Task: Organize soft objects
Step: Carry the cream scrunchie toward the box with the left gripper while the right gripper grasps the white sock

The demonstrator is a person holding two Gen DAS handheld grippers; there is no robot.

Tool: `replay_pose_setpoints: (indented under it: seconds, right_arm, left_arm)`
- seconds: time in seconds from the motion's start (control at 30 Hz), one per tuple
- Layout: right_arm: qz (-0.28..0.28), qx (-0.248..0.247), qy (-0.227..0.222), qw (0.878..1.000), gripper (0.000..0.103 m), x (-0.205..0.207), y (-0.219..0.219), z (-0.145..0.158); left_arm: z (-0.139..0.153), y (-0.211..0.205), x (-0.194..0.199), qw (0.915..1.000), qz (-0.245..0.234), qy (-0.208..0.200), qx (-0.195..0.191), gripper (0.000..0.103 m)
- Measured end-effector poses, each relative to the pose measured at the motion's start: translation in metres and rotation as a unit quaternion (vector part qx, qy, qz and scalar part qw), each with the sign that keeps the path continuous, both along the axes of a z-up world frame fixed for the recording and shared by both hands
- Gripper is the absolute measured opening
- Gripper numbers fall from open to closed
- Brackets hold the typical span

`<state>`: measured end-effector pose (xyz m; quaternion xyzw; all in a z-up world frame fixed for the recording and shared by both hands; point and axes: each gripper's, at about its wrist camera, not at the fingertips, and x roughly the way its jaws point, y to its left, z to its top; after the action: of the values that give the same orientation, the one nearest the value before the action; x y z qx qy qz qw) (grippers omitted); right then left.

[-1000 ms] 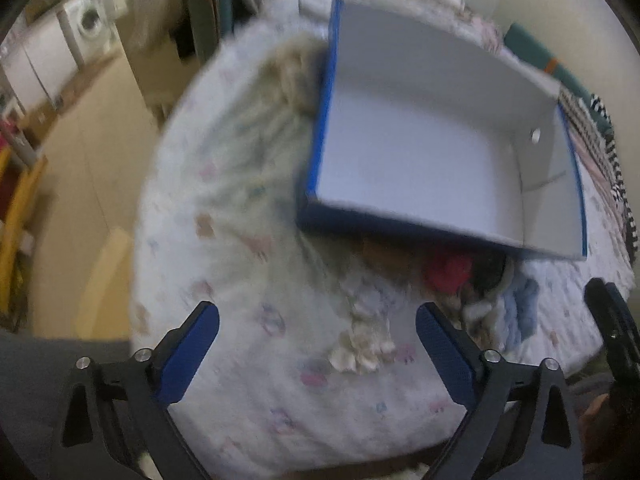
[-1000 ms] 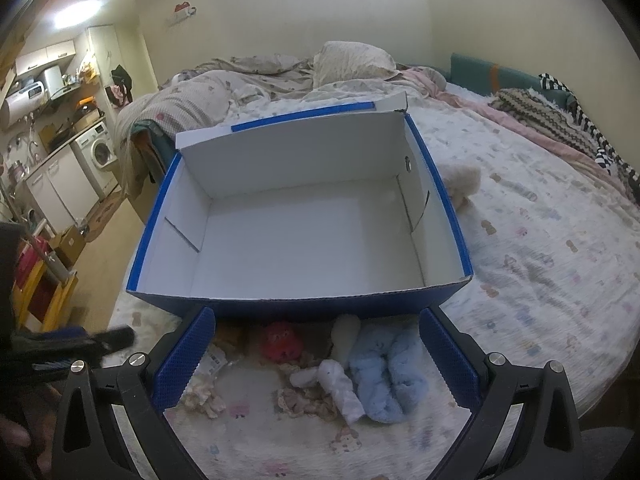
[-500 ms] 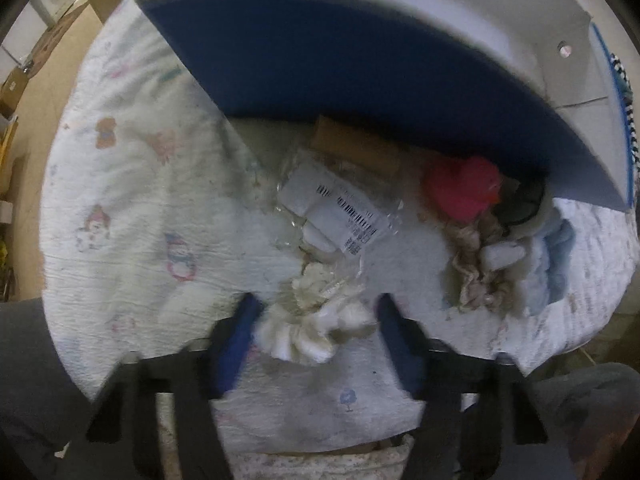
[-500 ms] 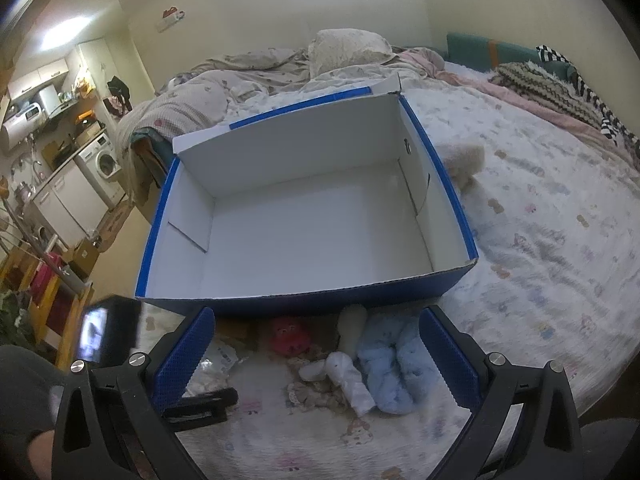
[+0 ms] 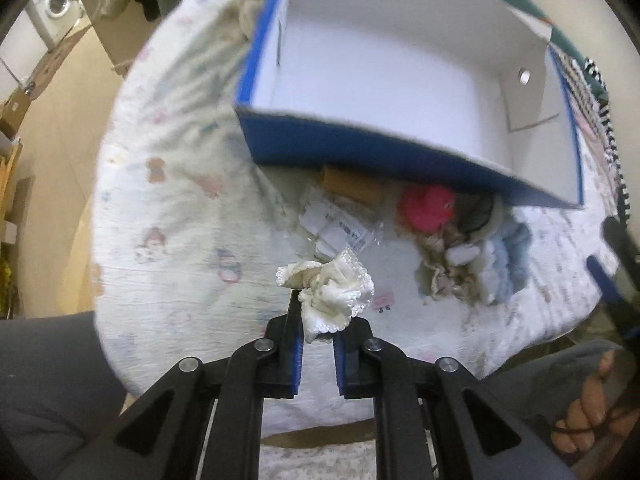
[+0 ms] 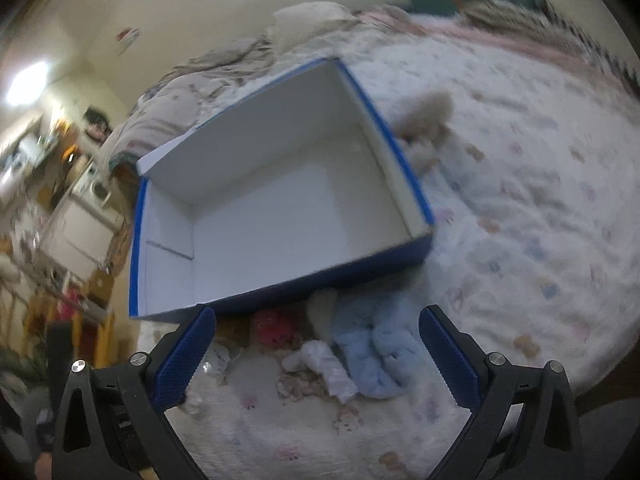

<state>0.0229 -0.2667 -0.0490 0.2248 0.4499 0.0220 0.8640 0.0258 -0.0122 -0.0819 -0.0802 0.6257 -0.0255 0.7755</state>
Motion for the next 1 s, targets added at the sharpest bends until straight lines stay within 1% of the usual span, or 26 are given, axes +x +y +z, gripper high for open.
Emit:
replay_pose_setpoints:
  seconds: [0.1,0.13,0.17,0.2,0.27,0.33,0.37,0.43,0.47,0.53,0.57,0.6,0.8,0.97,1.0]
  right_arm:
    - [-0.021,0.037,0.014,0.999,0.103,-0.002,-0.014,-0.003]
    - [-0.022,0.046,0.014,0.999,0.1,-0.002,-0.016,-0.003]
    - [-0.019,0.057,0.01,0.998,0.089,-0.002,-0.017,-0.002]
    - [-0.012,0.068,0.011,0.998,0.084,-0.002,-0.017,-0.001]
    - [0.007,0.082,0.025,0.996,0.079,0.001,-0.012,-0.004]
    - [0.032,0.083,0.049,0.995,0.078,0.006,-0.003,-0.009]
    - [0.054,0.083,0.072,0.993,0.078,0.012,0.004,-0.014]
    - [0.089,0.061,0.109,0.988,0.078,0.023,0.018,-0.025]
    - [0.11,0.035,0.123,0.986,0.075,0.028,0.026,-0.03]
    - [0.135,-0.012,0.145,0.98,0.065,0.036,0.037,-0.042]
    - [0.145,-0.023,0.16,0.976,0.057,0.04,0.041,-0.047]
    - [0.156,-0.025,0.17,0.973,0.056,0.044,0.046,-0.053]
    - [0.177,-0.067,0.188,0.964,0.056,0.067,0.07,-0.069]
    - [0.185,-0.127,0.215,0.951,0.056,0.08,0.093,-0.092]
    - [0.186,-0.134,0.22,0.948,0.054,0.081,0.095,-0.096]
  left_arm:
    - [0.024,0.011,-0.001,0.9998,0.005,-0.021,0.002,0.012]
    - [0.029,0.016,0.001,0.9996,0.006,-0.028,0.001,0.012]
    - [0.035,0.018,0.002,0.9994,0.007,-0.034,-0.001,0.012]
    - [0.042,0.019,0.002,0.9993,0.007,-0.037,-0.002,0.012]
    - [0.051,0.024,-0.001,0.999,0.008,-0.043,-0.007,0.012]
    - [0.056,0.027,0.003,0.999,0.004,-0.044,-0.01,0.012]
    - [0.057,0.027,0.005,0.999,0.001,-0.044,-0.011,0.012]
    - [0.058,0.024,0.01,0.999,-0.004,-0.042,-0.011,0.012]
    - [0.057,0.023,0.011,0.9991,-0.006,-0.041,-0.013,0.012]
    - [0.057,0.023,0.016,0.999,-0.016,-0.037,-0.019,0.012]
    - [0.056,0.024,0.018,0.999,-0.02,-0.036,-0.02,0.012]
    - [0.055,0.024,0.022,0.9989,-0.024,-0.035,-0.022,0.012]
    - [0.04,0.034,0.046,0.9984,-0.038,-0.023,-0.035,0.012]
    - [0.03,0.037,0.06,0.9971,-0.048,-0.018,-0.057,0.012]
    - [0.03,0.036,0.062,0.9969,-0.051,-0.02,-0.056,0.012]
